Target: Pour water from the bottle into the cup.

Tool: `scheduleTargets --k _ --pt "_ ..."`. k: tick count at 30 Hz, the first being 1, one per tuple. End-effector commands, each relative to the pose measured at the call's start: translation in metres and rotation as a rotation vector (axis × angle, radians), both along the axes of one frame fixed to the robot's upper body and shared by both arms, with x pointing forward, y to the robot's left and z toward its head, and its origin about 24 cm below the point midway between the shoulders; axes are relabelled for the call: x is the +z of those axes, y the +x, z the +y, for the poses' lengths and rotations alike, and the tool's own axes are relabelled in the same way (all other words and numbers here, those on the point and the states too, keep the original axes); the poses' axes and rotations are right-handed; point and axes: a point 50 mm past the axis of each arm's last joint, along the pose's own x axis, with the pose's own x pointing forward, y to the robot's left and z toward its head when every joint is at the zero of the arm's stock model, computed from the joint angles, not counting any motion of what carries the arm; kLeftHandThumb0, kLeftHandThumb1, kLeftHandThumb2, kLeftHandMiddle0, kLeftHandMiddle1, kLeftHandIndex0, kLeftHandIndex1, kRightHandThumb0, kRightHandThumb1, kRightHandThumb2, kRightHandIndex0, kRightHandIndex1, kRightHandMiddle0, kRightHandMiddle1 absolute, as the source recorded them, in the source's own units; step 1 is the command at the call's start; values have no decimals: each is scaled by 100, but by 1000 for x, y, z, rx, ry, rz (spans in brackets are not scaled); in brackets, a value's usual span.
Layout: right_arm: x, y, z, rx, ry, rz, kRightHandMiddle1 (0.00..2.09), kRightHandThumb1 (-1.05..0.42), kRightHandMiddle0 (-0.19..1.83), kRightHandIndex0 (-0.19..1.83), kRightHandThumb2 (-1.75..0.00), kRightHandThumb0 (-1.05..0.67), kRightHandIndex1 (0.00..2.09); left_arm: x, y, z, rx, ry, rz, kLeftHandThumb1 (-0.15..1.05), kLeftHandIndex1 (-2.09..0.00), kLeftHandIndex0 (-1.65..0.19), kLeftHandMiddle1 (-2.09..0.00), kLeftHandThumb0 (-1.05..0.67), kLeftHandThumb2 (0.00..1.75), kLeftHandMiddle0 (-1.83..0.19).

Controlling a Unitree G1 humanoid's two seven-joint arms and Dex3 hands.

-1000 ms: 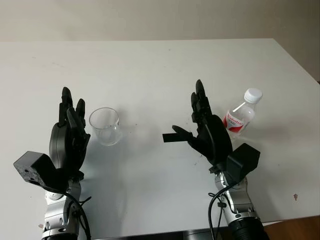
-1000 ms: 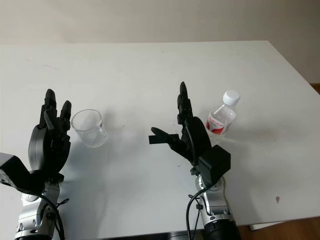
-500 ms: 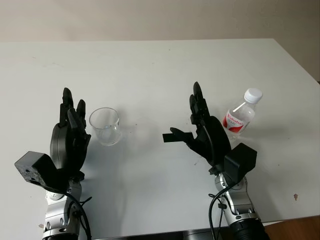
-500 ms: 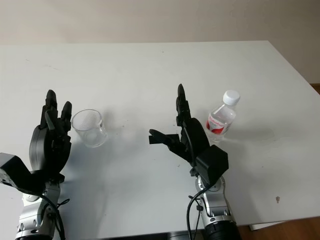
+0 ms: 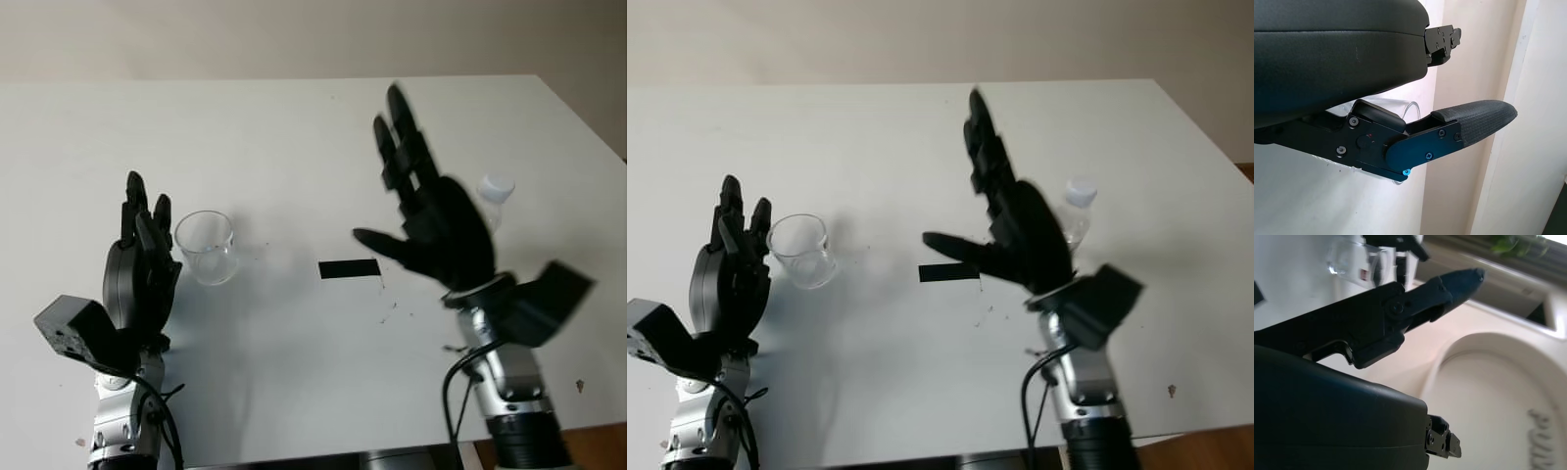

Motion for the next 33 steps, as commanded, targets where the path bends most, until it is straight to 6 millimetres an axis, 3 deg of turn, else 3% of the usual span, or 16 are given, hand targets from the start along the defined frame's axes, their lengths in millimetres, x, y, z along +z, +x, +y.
scheduleTargets --k 1,11,16,19,25,33 --pt "23 -3 -6 54 19 -64 0 -93 -19 -19 -5 -83 0 2 3 -2 -3 2 -14 105 0 14 -28 -85 76 19" --pt "78 -22 -47 160 131 -306 0 -92 -19 -19 -6 -81 0 0 5 -5 0 -14 -4 105 0 13 -32 -86 78 19" --pt "88 -31 -73 168 234 -385 4 -97 -13 -19 -7 -64 0 -1 5 -4 2 -8 -4 105 0 14 -30 -85 79 19" --pt "91 -38 -87 107 246 -447 4 -97 -14 -19 -6 -64 0 0 5 -3 4 -6 -5 105 0 14 -30 -85 80 19" --pt "86 -48 -113 -87 205 -494 3 -101 -15 -19 -6 -69 0 0 6 -1 1 -7 -4 105 0 15 -28 -85 79 19" --pt "42 -40 -123 -366 33 -324 0 -88 -19 -19 -3 -85 0 2 5 2 2 -3 -7 105 0 14 -27 -85 76 19"
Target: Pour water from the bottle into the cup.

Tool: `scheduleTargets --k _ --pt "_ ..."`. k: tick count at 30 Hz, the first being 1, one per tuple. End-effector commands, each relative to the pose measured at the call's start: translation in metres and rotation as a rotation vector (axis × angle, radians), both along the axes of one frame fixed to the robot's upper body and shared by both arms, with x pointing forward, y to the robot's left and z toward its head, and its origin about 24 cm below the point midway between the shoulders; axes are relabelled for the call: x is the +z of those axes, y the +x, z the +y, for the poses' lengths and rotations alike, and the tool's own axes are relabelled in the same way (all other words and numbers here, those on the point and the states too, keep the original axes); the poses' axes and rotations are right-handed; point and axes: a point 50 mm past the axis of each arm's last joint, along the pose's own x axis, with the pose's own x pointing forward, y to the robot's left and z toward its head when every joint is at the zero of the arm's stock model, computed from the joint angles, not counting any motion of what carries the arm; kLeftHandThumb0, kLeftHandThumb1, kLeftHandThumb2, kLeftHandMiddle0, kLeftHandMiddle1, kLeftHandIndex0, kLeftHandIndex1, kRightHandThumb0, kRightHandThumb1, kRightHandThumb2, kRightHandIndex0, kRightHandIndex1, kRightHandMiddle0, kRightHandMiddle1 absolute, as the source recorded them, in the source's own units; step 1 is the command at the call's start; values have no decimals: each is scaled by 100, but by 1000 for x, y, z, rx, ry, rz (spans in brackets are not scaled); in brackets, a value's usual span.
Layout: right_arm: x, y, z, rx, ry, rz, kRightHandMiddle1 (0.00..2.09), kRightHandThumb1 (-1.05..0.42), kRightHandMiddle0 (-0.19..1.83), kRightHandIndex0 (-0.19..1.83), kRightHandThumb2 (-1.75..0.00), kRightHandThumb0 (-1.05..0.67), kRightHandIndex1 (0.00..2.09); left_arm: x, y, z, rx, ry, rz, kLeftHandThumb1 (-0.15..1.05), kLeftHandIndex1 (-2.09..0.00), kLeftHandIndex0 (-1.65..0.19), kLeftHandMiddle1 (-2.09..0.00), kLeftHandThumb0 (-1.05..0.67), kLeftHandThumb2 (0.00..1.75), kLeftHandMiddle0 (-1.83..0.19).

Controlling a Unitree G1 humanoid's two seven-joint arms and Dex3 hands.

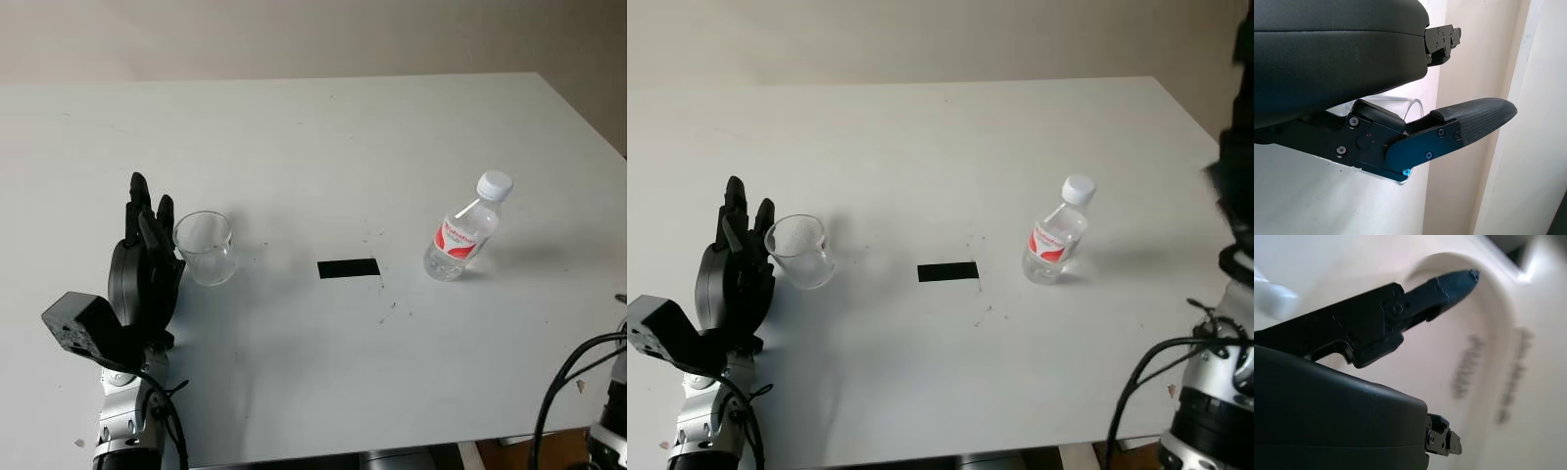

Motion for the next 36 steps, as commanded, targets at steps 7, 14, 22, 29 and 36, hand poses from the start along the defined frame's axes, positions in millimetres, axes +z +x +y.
scheduleTargets --k 7,14,22,29,36 --pt "-46 14 4 -84 -11 225 0 -92 -19 -19 -6 -87 0 5 1 6 -2 15 -19 105 0 16 -29 -86 76 19" --pt "-76 28 10 -75 -10 365 0 -93 -19 -19 -6 -87 0 7 0 10 3 21 -20 105 0 16 -27 -86 75 19" --pt "-82 25 19 -44 23 364 3 -95 -16 -19 -6 -90 0 7 -1 14 9 9 -17 105 0 15 -28 -85 74 19" --pt "-88 15 26 12 79 340 5 -95 -15 -19 -5 -87 0 8 -3 15 8 11 -7 105 0 15 -25 -86 73 19" --pt "-101 11 29 -54 138 384 5 -95 -16 -19 -5 -93 0 10 -5 17 15 19 12 105 0 11 -31 -87 73 19"
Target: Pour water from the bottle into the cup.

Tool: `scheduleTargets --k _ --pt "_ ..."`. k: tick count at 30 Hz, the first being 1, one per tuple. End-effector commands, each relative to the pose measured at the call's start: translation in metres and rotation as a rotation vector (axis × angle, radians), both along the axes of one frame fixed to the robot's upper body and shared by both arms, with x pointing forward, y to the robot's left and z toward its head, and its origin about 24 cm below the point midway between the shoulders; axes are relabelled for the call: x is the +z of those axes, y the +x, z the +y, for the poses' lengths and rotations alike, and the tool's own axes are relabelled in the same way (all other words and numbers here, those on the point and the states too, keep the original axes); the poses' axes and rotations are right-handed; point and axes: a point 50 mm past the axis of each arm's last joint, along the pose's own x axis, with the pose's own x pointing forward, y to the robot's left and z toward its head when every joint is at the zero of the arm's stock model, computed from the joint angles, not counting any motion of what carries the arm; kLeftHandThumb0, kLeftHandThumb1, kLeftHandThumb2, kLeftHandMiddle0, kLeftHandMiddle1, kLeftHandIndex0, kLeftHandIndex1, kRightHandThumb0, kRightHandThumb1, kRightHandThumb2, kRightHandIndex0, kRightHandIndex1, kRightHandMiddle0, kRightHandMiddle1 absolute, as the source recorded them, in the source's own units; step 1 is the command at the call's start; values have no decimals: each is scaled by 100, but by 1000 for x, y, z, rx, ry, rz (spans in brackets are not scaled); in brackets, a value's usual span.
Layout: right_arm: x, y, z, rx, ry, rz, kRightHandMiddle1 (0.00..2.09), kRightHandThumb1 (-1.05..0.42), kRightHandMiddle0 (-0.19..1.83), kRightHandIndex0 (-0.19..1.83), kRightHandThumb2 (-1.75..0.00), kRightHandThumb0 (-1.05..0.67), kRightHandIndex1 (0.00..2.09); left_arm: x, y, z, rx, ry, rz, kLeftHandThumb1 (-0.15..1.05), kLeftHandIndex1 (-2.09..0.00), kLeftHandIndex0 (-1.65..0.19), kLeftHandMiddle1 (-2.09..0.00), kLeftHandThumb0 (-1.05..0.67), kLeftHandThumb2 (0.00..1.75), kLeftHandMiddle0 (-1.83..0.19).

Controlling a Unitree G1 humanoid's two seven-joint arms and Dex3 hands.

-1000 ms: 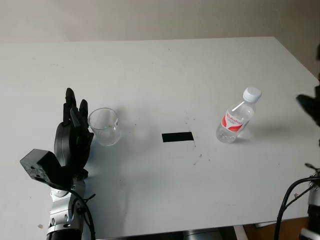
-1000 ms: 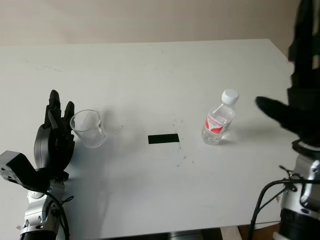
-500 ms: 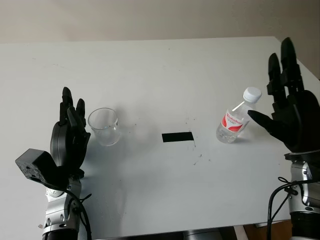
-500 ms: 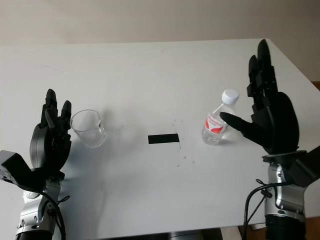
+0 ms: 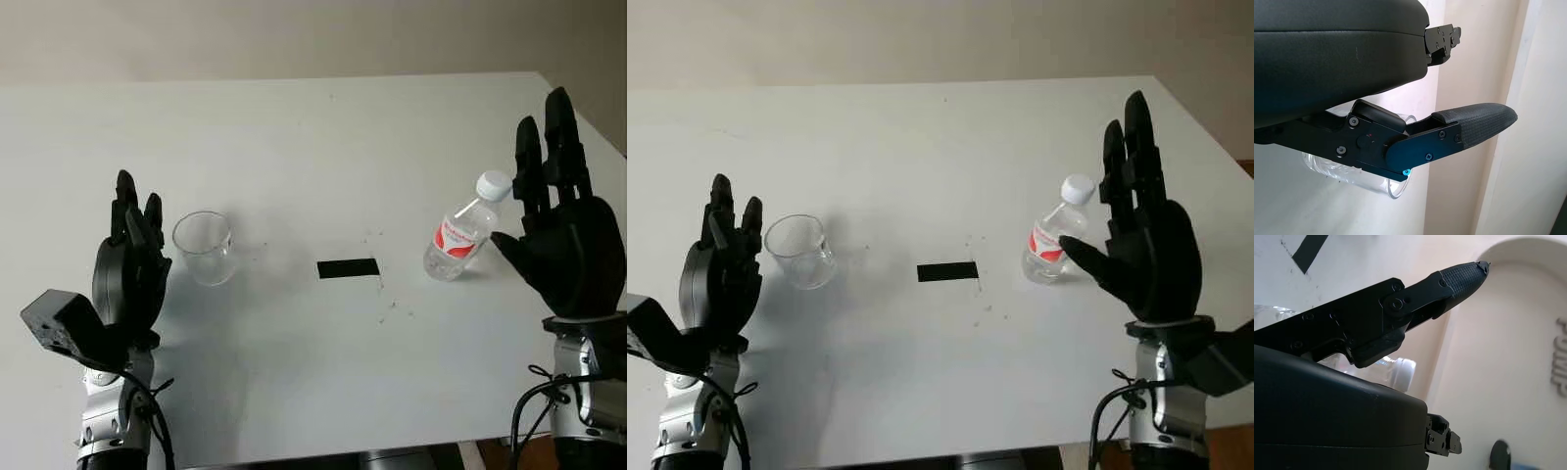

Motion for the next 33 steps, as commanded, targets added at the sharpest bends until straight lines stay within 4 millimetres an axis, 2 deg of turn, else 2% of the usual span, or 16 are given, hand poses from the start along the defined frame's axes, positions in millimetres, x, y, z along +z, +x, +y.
scheduleTargets --k 1,12,18,27,33 --pt "-5 -2 1 -19 7 6 5 -96 -16 -19 -6 -94 0 3 -3 3 9 9 0 105 0 10 -32 -88 73 19" --pt "-21 2 2 -115 21 62 6 -95 -14 -19 -5 -92 0 7 -5 5 13 -5 21 105 0 8 -39 -87 75 19" --pt "-33 14 -1 -152 16 141 4 -95 -18 -19 -5 -95 0 7 -4 5 6 5 13 105 0 8 -37 -89 74 19" --pt "-49 35 -5 -120 22 234 0 -95 -19 -19 -5 -88 0 8 -6 4 7 1 18 105 0 7 -38 -89 72 19" --pt "-59 46 -11 -139 40 300 0 -93 -19 -19 -5 -93 0 8 -6 4 4 1 14 105 0 9 -35 -89 73 19"
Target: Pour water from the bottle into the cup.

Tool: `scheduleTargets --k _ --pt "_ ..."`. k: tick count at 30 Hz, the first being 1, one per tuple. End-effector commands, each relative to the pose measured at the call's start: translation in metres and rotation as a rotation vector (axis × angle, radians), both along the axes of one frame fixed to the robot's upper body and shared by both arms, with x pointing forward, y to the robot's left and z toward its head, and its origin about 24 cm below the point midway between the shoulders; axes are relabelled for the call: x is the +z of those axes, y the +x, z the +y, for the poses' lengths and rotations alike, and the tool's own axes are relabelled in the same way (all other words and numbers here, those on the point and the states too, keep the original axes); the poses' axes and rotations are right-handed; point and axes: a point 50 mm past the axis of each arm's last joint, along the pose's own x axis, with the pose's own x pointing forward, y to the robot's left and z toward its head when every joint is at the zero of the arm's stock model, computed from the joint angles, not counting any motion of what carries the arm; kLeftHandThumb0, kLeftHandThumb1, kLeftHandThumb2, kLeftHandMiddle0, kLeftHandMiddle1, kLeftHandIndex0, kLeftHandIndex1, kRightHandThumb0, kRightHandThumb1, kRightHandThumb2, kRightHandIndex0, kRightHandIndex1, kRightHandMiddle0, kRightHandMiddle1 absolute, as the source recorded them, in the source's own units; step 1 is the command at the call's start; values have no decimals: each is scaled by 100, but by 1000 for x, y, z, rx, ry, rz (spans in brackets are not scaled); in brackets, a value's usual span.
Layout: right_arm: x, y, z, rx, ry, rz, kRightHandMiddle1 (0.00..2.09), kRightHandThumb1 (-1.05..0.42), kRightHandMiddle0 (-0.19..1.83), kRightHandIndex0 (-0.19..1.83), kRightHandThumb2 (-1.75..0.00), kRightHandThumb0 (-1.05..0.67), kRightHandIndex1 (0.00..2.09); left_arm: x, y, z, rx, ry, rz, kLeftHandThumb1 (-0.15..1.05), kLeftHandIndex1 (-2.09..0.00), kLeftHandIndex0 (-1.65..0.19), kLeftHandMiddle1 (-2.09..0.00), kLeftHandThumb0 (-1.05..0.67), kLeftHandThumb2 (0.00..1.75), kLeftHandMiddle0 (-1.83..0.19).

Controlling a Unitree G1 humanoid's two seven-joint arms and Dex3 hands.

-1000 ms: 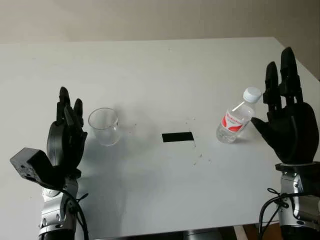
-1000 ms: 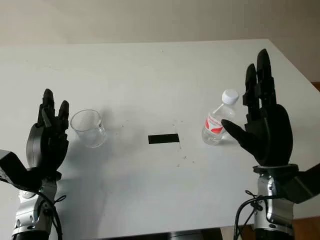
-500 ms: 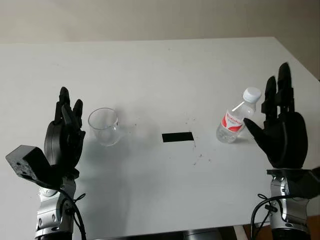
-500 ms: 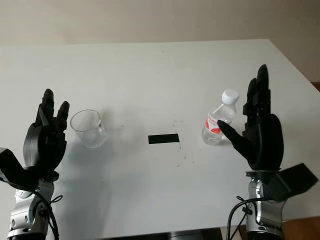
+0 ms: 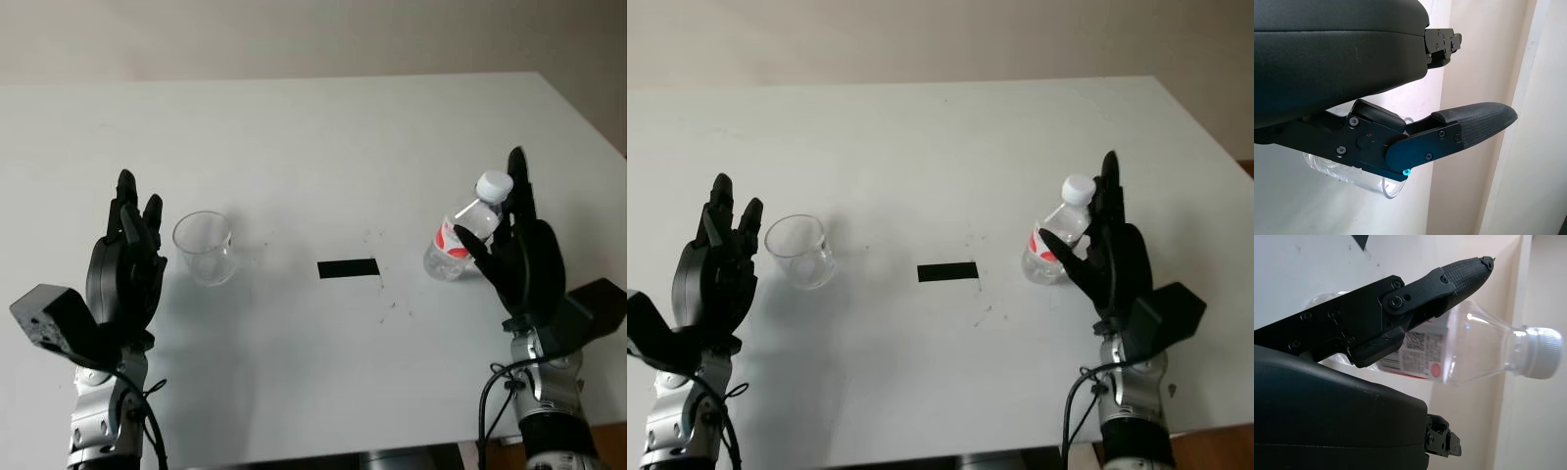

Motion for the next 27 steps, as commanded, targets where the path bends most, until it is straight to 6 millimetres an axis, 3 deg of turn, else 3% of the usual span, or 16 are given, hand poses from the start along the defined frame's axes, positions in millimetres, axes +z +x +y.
scheduleTargets --k 1,11,22,25,27 --pt "-1 3 -4 -12 -7 8 0 -93 -19 -19 -5 -93 0 2 -2 2 5 8 -7 105 0 9 -35 -89 72 19" --pt "-12 10 -5 10 18 77 0 -89 -19 -19 -5 -92 0 1 -3 4 7 -3 -9 105 0 7 -37 -88 72 19" --pt "-8 12 6 28 -3 50 5 -89 -15 -19 -5 -93 1 2 -3 2 6 6 -12 105 0 10 -32 -88 74 19" --pt "-5 12 9 13 28 20 12 -84 8 4 -4 -83 9 1 -2 2 7 8 -12 105 0 10 -33 -88 74 19" --pt "-3 11 12 20 59 -7 24 -82 47 49 -5 -64 15 1 -2 2 10 5 -10 105 0 9 -35 -89 73 19"
